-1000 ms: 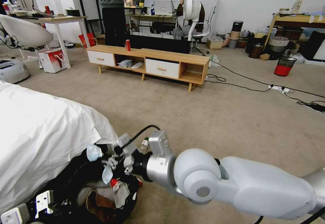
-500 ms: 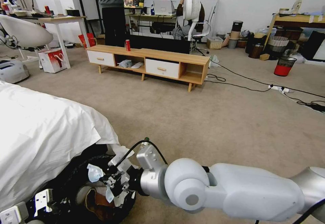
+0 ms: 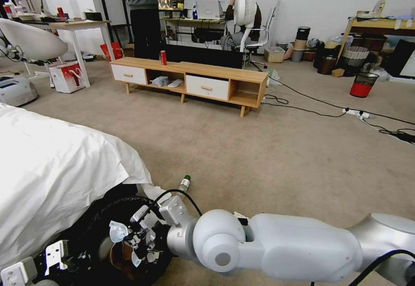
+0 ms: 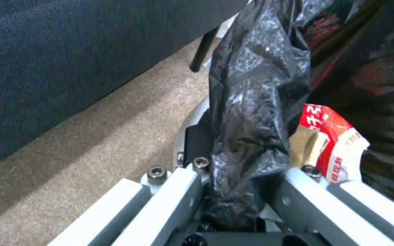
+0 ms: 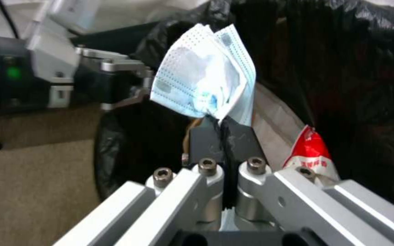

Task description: Pick up the trash bin, then pick up the garbage from the floor and place it into the trash bin.

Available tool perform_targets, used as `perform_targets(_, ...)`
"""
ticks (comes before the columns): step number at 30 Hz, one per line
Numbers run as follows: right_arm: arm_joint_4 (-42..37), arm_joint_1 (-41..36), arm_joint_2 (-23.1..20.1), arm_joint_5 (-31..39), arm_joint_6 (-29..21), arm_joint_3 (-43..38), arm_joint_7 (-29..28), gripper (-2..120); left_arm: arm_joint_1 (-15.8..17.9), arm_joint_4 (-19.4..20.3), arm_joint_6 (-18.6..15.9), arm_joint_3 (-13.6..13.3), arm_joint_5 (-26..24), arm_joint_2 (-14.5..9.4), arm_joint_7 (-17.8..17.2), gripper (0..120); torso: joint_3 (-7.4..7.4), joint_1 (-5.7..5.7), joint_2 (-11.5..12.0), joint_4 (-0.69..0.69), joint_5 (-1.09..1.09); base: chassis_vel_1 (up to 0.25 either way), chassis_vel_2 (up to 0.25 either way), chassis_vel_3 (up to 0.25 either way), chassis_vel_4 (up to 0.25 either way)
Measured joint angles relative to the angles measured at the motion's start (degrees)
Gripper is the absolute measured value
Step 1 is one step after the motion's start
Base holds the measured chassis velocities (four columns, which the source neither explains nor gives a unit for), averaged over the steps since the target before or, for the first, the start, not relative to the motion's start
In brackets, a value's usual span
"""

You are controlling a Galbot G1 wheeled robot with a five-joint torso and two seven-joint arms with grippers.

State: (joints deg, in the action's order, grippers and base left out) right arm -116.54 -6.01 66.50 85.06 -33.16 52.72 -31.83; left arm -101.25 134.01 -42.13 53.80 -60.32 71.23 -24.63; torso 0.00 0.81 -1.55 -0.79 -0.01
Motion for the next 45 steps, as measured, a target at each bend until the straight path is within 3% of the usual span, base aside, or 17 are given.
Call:
perform_targets(16,4.7,-2.3,0.4,-1.7,-1.2,0.5,-2.6,1,0.2,0.0,0.0,-0.2,0.0,0.1,0.1,0,0.0,0.0,0.0,-0.01,0.0,0.0,0.0,0.0,0.0)
perform_targets(19,4.7,-2.5,0.4,-1.8,-1.2,0.5,-2.8,7,0.2,-0.1,0.0,-0.2,0.0,0.1,0.1,0,0.0,0.0,0.0,-0.01,0.01,0.0,0.0,0.0,0.0)
perform_targets(21,4.7,-2.6,0.4,-1.8,-1.2,0.3,-2.9,20,0.2,-0.2,0.0,-0.2,0.0,0.1,0.1,0,0.0,0.0,0.0,0.0,0.01,0.0,0.0,0.0,0.0)
perform_targets(28,3.8,-2.8,-0.6,-1.9,-1.2,-0.5,-2.9,40,0.2,-0.6,0.0,-0.2,0.2,0.1,0.1,0,0.0,0.0,0.0,-0.01,0.01,0.0,0.0,0.0,0.0)
perform_targets(31,2.9,-3.1,-1.6,-1.9,-1.2,-1.1,-2.9,58,0.3,-0.7,0.0,-0.2,0.3,0.1,0.1,0,0.0,0.0,0.0,-0.01,0.01,0.0,0.0,0.0,0.0)
perform_targets(39,1.7,-3.3,-2.6,-1.9,-1.2,-1.8,-3.0,80,0.3,-1.0,0.0,-0.2,0.3,0.0,0.1,0,0.0,0.0,0.0,-0.01,0.01,0.0,0.0,0.0,0.0)
perform_targets(40,1.2,-3.3,-2.8,-1.9,-1.2,-2.0,-3.1,89,0.4,-1.0,0.0,-0.2,0.3,-0.1,0.1,0,0.0,0.0,0.0,-0.01,0.01,0.0,0.0,0.0,0.0)
perform_targets(45,0.9,-3.5,-3.0,-1.8,-1.2,-2.3,-3.4,99,0.4,-1.1,0.0,-0.2,0.3,0.0,0.1,0,0.0,0.0,0.0,-0.01,0.01,0.0,0.0,0.0,0.0)
